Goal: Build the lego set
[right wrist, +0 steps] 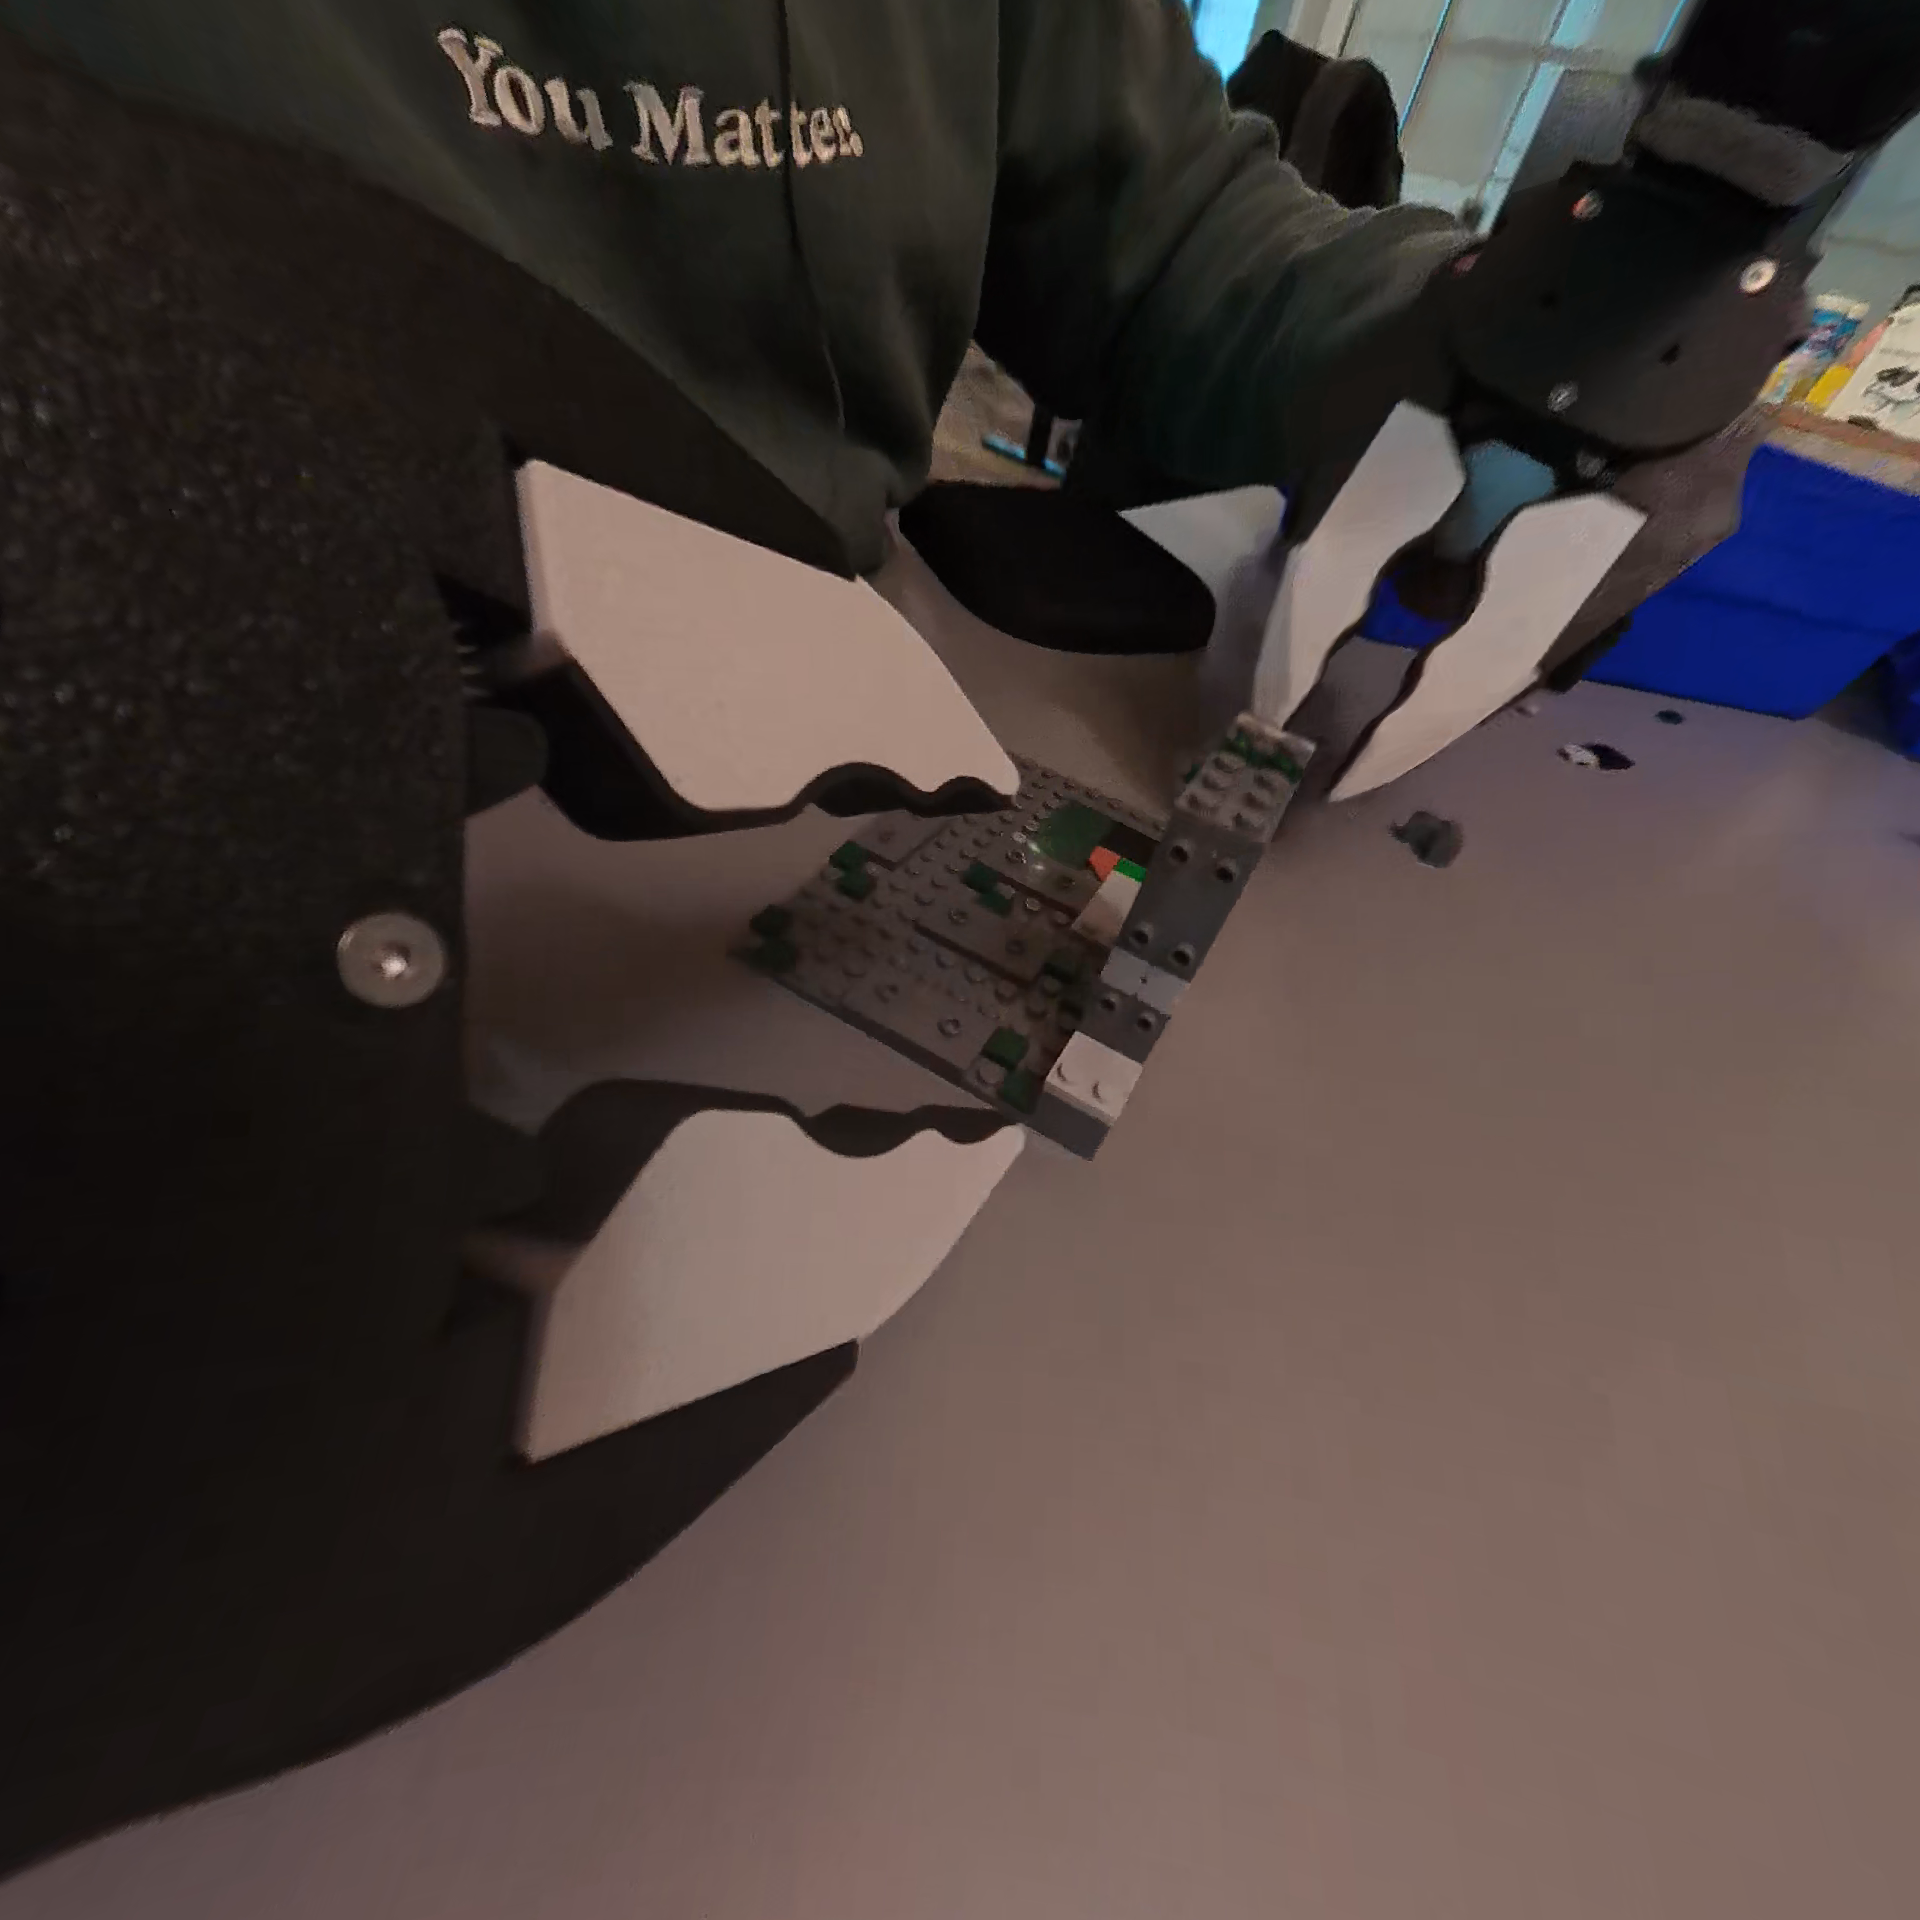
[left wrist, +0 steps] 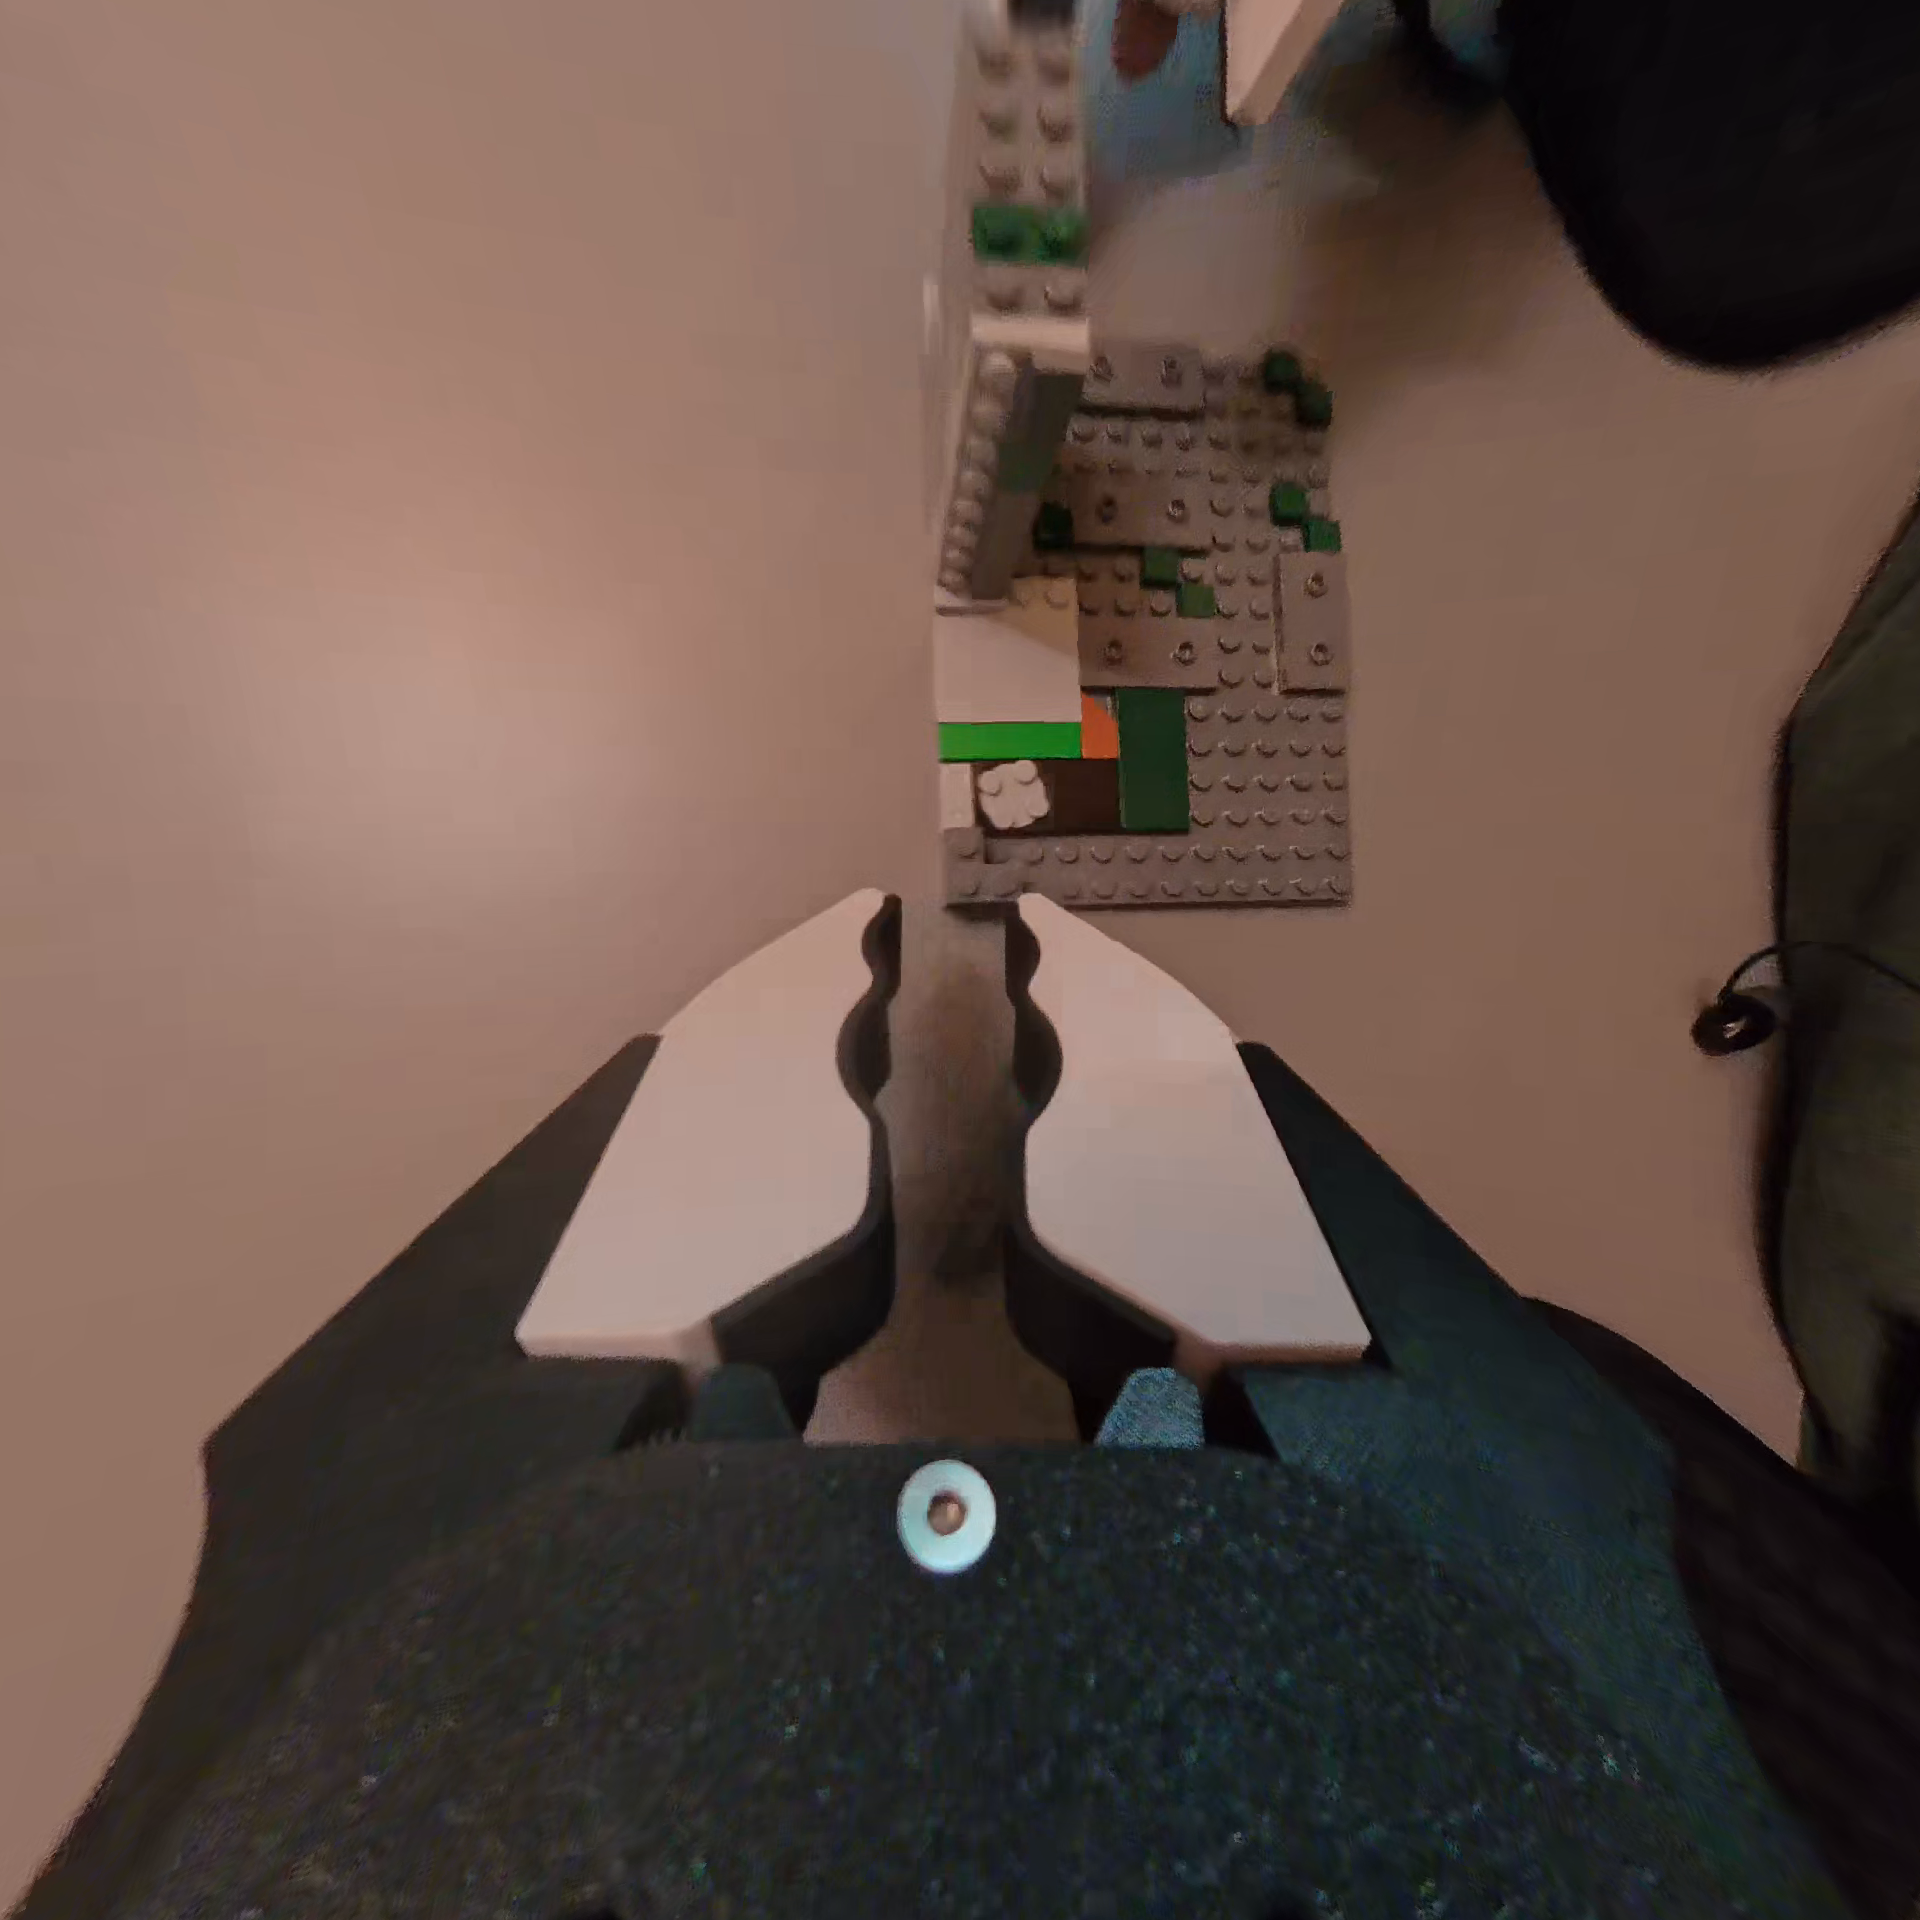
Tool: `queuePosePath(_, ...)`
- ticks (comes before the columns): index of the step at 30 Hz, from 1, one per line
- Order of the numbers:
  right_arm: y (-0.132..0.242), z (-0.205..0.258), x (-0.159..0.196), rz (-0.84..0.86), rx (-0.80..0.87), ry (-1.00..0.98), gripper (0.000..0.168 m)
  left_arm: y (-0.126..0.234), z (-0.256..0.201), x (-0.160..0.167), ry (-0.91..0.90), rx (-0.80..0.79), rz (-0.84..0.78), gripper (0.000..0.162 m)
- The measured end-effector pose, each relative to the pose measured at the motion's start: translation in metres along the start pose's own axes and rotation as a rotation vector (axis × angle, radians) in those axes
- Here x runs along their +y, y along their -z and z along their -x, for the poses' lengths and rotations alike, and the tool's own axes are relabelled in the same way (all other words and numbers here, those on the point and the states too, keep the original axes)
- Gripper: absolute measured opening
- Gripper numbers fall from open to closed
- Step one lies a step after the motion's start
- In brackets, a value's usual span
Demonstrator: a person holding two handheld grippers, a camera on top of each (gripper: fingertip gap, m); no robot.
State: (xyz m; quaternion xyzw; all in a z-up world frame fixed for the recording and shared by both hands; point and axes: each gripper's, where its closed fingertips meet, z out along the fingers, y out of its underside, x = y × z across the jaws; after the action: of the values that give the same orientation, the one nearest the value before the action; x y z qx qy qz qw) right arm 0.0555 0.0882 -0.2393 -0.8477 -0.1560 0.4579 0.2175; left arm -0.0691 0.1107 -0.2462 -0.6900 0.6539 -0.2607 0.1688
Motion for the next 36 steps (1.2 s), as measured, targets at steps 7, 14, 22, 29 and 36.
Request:
queuePosePath(7,0.008,0.050,-0.015,-0.087,0.070,0.377,0.039,0.067,0.017,0.021,0.049,-0.159,-0.075,0.018)
queuePosePath(14,-0.091,0.102,-0.003,0.180,0.183,0.709,0.035,0.066,0.011,0.057,0.121,-0.363,-0.054,0.018)
queuePosePath(22,-0.177,0.073,-0.006,0.449,0.417,0.839,0.035,0.083,0.007,0.072,0.286,-0.468,-0.268,0.021)
queuePosePath(29,-0.173,0.078,-0.008,0.391,0.378,0.892,0.016,0.082,0.001,0.070,0.328,-0.420,-0.379,0.024)
queuePosePath(36,-0.100,0.115,-0.026,0.035,0.223,0.947,0.015,0.044,0.022,0.060,0.338,-0.331,-0.266,0.033)
